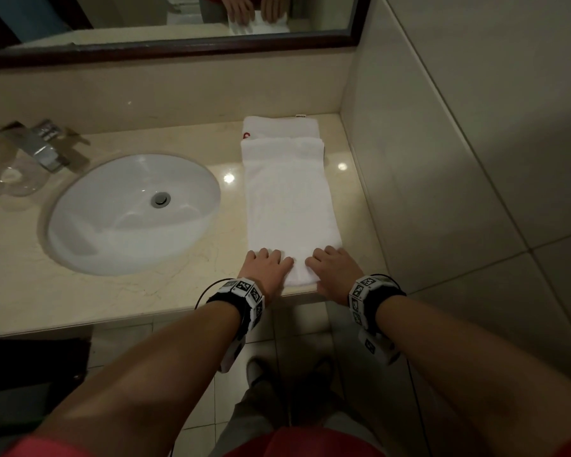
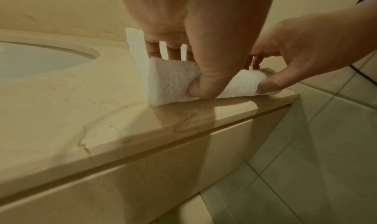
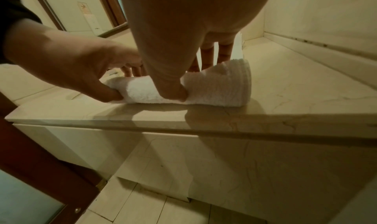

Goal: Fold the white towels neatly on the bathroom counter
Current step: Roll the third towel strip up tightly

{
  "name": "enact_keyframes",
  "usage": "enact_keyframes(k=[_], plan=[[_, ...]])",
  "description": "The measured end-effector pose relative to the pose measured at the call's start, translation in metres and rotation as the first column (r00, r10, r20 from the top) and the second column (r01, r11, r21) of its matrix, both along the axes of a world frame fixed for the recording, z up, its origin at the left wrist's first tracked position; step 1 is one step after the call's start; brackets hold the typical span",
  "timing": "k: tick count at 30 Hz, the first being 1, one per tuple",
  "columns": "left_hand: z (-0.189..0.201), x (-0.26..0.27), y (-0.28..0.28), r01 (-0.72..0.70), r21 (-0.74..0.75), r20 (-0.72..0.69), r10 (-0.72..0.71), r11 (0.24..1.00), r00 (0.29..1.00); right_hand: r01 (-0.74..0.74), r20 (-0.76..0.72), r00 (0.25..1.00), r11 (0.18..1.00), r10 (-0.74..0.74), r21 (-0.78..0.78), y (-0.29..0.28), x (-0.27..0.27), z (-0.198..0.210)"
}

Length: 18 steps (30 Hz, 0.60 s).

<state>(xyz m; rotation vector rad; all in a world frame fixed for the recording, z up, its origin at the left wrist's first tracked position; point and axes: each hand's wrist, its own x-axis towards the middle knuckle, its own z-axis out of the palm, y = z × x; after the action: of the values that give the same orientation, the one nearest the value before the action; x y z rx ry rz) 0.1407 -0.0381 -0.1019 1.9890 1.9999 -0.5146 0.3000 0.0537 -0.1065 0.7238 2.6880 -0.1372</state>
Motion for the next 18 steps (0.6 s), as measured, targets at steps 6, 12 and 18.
enact_keyframes(k=[6,12,18], plan=[[0.013,-0.007,0.002,-0.112,-0.091,0.166,0.126,0.99,0.978,-0.027,-0.017,1.0,0.995,0.025,-0.101,0.002,0.003,0.01],[0.019,-0.016,0.006,-0.28,-0.209,0.344,0.338,0.937,0.876,0.004,0.02,1.0,0.977,0.0,-0.212,0.005,0.002,0.019],[0.018,-0.022,0.009,-0.387,-0.234,0.428,0.452,0.892,0.783,0.05,0.052,0.998,0.962,-0.037,-0.27,0.01,0.0,0.015]])
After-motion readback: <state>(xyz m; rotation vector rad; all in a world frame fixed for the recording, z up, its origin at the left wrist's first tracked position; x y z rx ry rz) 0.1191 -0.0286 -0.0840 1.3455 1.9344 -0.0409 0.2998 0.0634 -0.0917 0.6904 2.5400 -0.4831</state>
